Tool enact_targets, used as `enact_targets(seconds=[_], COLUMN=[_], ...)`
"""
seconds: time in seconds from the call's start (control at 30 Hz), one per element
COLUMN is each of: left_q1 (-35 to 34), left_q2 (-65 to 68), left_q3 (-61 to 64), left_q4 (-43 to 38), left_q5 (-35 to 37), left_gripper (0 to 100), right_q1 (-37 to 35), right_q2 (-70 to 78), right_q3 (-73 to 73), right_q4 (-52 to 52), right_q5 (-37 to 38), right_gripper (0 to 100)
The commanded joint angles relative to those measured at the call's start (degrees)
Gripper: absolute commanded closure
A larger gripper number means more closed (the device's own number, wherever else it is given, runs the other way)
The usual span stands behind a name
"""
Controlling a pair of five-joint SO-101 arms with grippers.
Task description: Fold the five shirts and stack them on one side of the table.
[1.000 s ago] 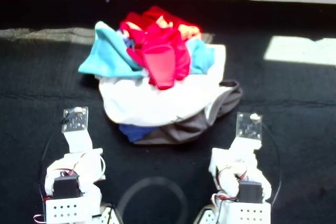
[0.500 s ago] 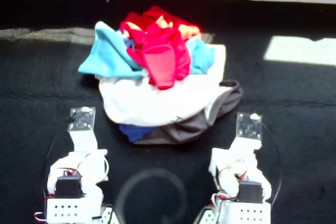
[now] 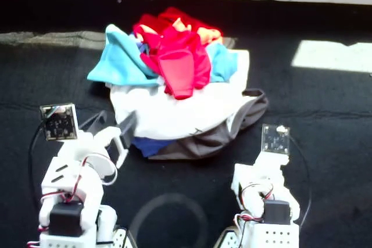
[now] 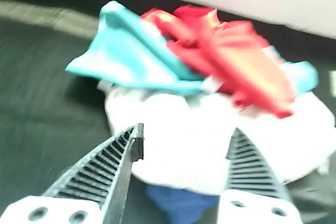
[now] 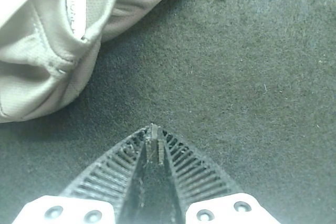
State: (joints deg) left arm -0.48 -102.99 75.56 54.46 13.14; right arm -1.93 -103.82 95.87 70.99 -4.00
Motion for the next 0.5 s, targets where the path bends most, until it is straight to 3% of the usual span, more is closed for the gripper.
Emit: enact_targets(seconds=[0.0, 0.17, 0.37, 0.47], left_q1=[7.25, 10.24, 10.24, 10.24], left_q2=[6.64, 31.52, 65.27, 80.84], left_q3=[-7.16, -17.27, -38.11, -48.92], left_q4=[3.08, 1.32, 0.97, 0.97], left_q5=[1.23, 4.92, 9.32, 9.85], left_gripper=[67, 65, 45, 42], right_q1=[-0.31, -0.31, -0.31, -0.31], right_q2=[-0.22, -0.22, -0.22, -0.22], right_q3=[7.43, 7.43, 7.43, 7.43], right_q4=[0.13, 0.13, 0.13, 0.13], right_q5=[-0.35, -0.35, -0.35, -0.35], right_gripper=[99.1, 99.1, 99.1, 99.1])
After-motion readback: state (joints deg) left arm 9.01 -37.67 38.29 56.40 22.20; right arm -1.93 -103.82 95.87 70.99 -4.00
